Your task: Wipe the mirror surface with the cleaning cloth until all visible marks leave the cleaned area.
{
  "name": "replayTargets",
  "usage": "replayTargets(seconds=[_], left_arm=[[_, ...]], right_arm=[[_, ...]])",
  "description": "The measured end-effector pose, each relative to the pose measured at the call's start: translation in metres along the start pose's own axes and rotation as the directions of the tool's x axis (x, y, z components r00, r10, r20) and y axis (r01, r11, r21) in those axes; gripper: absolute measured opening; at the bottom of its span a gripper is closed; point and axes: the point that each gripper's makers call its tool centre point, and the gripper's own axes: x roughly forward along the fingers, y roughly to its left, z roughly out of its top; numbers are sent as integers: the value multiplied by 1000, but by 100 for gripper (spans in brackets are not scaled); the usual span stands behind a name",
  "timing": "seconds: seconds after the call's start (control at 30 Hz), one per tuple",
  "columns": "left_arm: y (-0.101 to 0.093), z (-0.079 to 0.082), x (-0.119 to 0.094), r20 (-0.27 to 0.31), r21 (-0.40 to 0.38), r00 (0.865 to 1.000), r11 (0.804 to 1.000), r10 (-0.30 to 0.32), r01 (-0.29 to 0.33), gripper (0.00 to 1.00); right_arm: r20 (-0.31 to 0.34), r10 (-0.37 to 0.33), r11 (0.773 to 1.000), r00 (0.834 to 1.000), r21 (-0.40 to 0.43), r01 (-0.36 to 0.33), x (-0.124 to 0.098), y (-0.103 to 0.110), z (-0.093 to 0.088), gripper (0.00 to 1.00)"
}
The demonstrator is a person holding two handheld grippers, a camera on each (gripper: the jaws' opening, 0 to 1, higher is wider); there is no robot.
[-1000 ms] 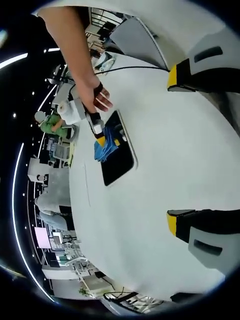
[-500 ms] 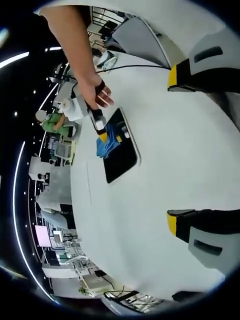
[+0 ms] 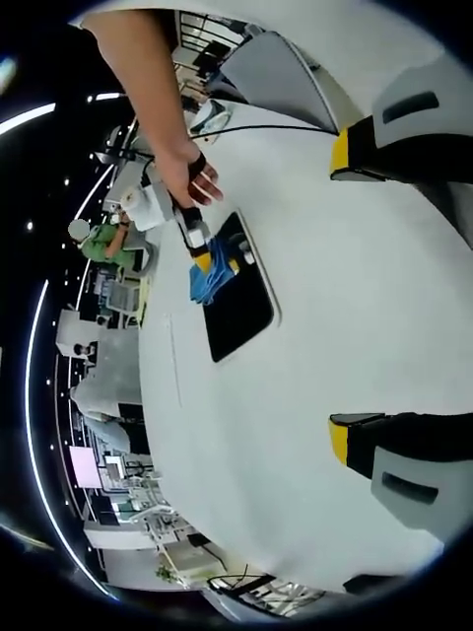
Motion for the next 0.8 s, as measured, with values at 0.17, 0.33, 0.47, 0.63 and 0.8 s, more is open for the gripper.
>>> replayTargets(seconds=[0.17, 0.33, 0.47, 0.63, 0.8], left_arm=[[-2, 0, 1, -7, 10, 1000, 1000, -5, 6, 99], [-2, 1, 0, -4, 10, 1000, 1000, 0, 0, 99], [-2, -1, -3, -4, 12, 1000, 1000, 5, -5, 99], [-1, -3, -8, -1, 5, 1000, 1000, 14, -14, 99], [-2, -4, -9, 3, 0, 1000, 1000, 20, -20, 98]], right_arm=[[-3, -8, 1000, 1000, 4, 8, -3, -5, -3, 20], [-5, -9, 1000, 1000, 7, 9, -7, -8, -5, 20], [-4, -5, 1000, 1000, 6, 5, -8, -9, -7, 20], [3, 4, 1000, 1000, 24, -4, -9, -11, -7, 21], [-10, 14, 1000, 1000, 25, -14, -13, -9, -11, 22]])
